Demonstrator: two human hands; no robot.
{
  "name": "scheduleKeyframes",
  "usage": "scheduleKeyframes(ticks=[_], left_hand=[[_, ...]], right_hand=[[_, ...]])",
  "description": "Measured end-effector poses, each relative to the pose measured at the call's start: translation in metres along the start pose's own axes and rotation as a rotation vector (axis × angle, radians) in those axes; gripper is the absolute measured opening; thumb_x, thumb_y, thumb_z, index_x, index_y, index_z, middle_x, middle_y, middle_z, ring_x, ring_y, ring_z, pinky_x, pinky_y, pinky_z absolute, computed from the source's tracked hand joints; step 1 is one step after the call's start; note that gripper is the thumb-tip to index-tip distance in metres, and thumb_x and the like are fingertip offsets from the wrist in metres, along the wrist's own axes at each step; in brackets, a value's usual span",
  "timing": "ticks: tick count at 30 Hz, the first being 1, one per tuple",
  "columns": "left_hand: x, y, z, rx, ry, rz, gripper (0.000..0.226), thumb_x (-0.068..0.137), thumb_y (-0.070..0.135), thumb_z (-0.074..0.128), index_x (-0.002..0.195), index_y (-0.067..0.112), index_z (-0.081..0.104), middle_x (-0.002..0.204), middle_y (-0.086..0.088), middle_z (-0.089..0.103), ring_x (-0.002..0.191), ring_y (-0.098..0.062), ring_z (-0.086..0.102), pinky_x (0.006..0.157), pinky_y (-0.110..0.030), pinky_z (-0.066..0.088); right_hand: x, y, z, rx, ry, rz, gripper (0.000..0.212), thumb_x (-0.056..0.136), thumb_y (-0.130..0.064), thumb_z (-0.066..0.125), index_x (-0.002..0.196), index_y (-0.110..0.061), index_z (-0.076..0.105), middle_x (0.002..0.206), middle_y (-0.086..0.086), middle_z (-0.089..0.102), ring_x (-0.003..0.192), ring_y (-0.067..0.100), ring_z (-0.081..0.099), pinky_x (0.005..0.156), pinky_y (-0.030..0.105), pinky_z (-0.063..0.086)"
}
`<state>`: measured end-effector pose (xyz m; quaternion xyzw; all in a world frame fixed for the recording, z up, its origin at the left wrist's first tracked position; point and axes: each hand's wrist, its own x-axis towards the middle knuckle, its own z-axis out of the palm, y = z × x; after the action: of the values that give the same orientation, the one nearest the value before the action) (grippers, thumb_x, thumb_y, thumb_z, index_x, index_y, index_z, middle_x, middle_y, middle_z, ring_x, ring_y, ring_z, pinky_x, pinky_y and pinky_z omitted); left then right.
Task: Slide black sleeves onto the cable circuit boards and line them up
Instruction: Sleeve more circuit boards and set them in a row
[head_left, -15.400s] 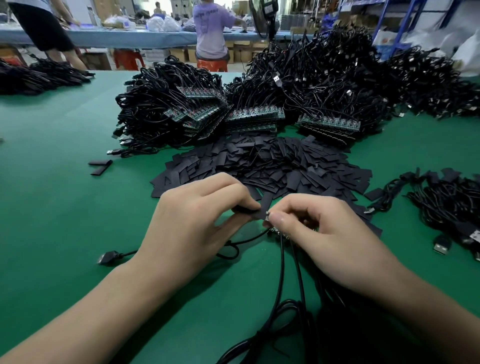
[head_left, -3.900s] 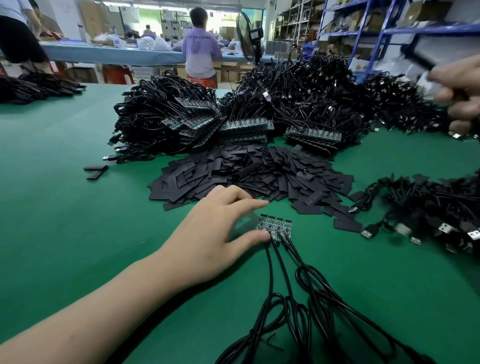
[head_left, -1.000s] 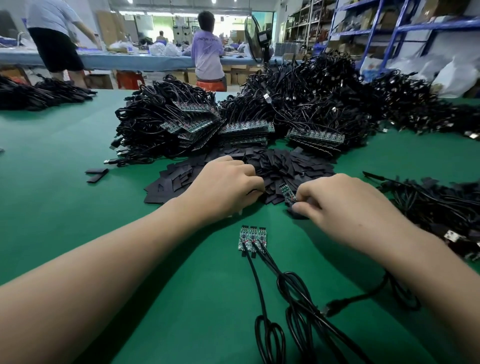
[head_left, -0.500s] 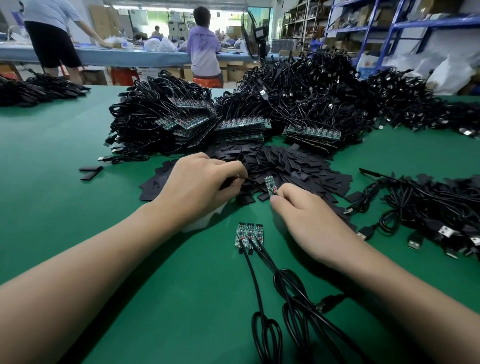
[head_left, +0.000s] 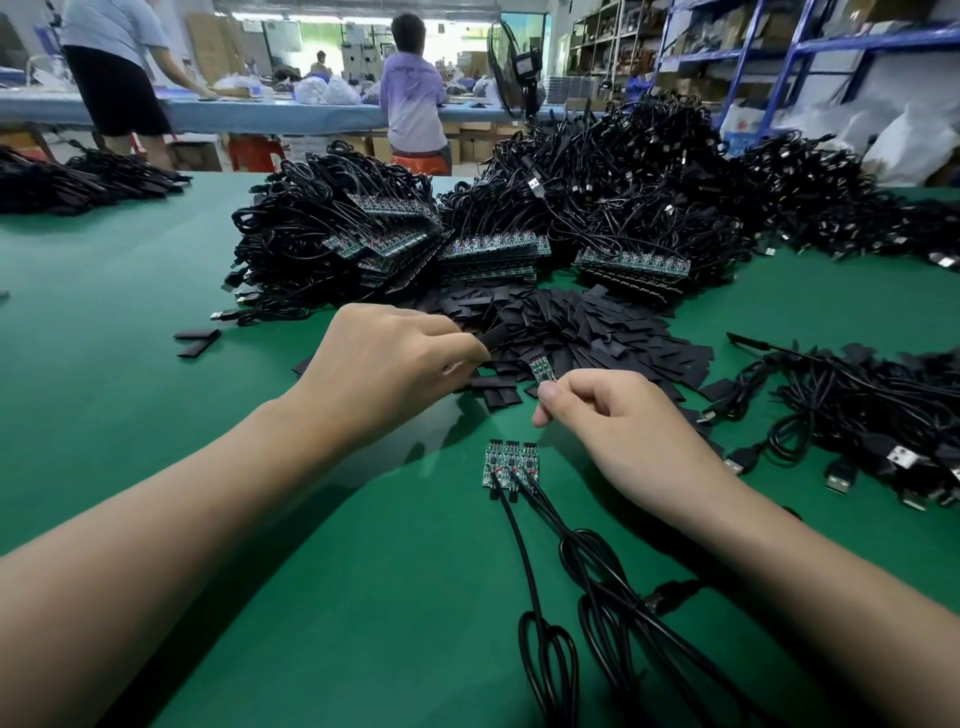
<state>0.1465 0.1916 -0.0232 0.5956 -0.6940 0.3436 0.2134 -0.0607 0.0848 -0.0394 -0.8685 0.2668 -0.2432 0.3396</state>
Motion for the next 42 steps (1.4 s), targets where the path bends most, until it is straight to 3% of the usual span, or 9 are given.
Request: scheduleKeyframes(ticks=[6,13,18,20,23,27,31,36,42], left_hand=[[-0.002,-0.003,-0.006,-0.120,0.008,-0.149,0.007,0.090,0.021,0.076,0.090,0.025,0.081,0.092,0.009,0.078,0.079,-0.020,0.074,0.065,-0.031,0.054],[-0.007,-0.001,-0.006,-0.109,-0.067,-0.108,0.007,0.091,0.020,0.076,0.091,0.025,0.081,0.086,0.009,0.076,0.068,-0.022,0.069,0.068,-0.028,0.050],[0.000,0.012,-0.013,-0.475,-0.165,-0.294,0.009,0.092,0.019,0.074,0.099,0.023,0.080,0.089,0.012,0.074,0.077,-0.005,0.069,0.073,-0.034,0.058],[-0.001,0.021,-0.015,-0.637,-0.201,-0.401,0.010,0.092,0.018,0.074,0.096,0.026,0.079,0.084,0.013,0.076,0.075,-0.005,0.071,0.073,-0.026,0.057],[-0.005,0.033,-0.017,-0.765,-0.190,-0.534,0.013,0.091,0.018,0.074,0.090,0.030,0.078,0.082,0.017,0.076,0.076,0.002,0.070,0.073,-0.012,0.050],[-0.012,0.046,-0.022,-0.834,-0.137,-0.625,0.006,0.090,0.023,0.076,0.091,0.027,0.080,0.082,0.018,0.076,0.076,0.004,0.069,0.074,-0.011,0.049],[-0.019,0.059,-0.030,-0.676,-0.062,-0.525,0.030,0.074,0.039,0.086,0.101,0.028,0.080,0.081,0.016,0.072,0.079,-0.004,0.068,0.074,-0.016,0.053],[-0.028,0.058,-0.033,-0.599,0.001,-0.514,0.025,0.075,0.026,0.088,0.099,0.026,0.081,0.085,0.014,0.072,0.080,-0.005,0.067,0.075,-0.026,0.055],[-0.035,0.047,-0.034,-0.684,0.021,-0.632,0.023,0.071,0.032,0.084,0.093,0.026,0.082,0.082,0.012,0.074,0.081,-0.005,0.071,0.079,-0.022,0.056]], right_hand=[[0.000,0.001,0.001,0.045,0.008,-0.011,0.033,0.102,-0.041,0.055,0.081,-0.022,0.073,0.047,-0.011,0.032,0.043,0.006,0.028,0.045,0.017,0.027],[-0.001,0.000,0.001,0.044,-0.006,-0.006,0.034,0.102,-0.041,0.055,0.081,-0.022,0.073,0.048,-0.010,0.033,0.045,0.007,0.029,0.048,0.017,0.029],[-0.001,0.000,0.001,0.135,0.029,-0.007,0.032,0.098,-0.041,0.062,0.086,-0.014,0.073,0.051,-0.012,0.036,0.045,0.004,0.029,0.046,0.017,0.024],[-0.002,-0.003,-0.001,0.200,0.006,-0.006,0.029,0.097,-0.041,0.064,0.087,-0.016,0.073,0.055,-0.009,0.041,0.050,0.003,0.031,0.050,0.020,0.024],[-0.005,-0.008,-0.001,0.263,-0.071,-0.011,0.024,0.097,-0.038,0.065,0.087,-0.020,0.076,0.066,0.012,0.054,0.061,0.013,0.037,0.062,0.032,0.026],[-0.008,-0.011,-0.002,0.279,-0.076,-0.020,0.023,0.097,-0.036,0.066,0.085,-0.020,0.075,0.065,0.005,0.051,0.059,0.016,0.034,0.059,0.033,0.025],[-0.009,-0.013,-0.003,0.299,-0.076,-0.020,0.025,0.098,-0.035,0.064,0.084,-0.018,0.075,0.060,0.001,0.049,0.053,0.010,0.032,0.051,0.028,0.023],[-0.009,-0.015,-0.006,0.164,-0.135,-0.063,0.032,0.098,-0.047,0.056,0.089,-0.021,0.072,0.058,-0.010,0.040,0.052,0.006,0.033,0.053,0.026,0.027],[-0.009,-0.013,-0.020,0.075,-0.257,-0.058,0.044,0.094,-0.058,0.042,0.076,-0.027,0.068,0.060,0.003,0.034,0.054,0.016,0.034,0.058,0.036,0.029]])
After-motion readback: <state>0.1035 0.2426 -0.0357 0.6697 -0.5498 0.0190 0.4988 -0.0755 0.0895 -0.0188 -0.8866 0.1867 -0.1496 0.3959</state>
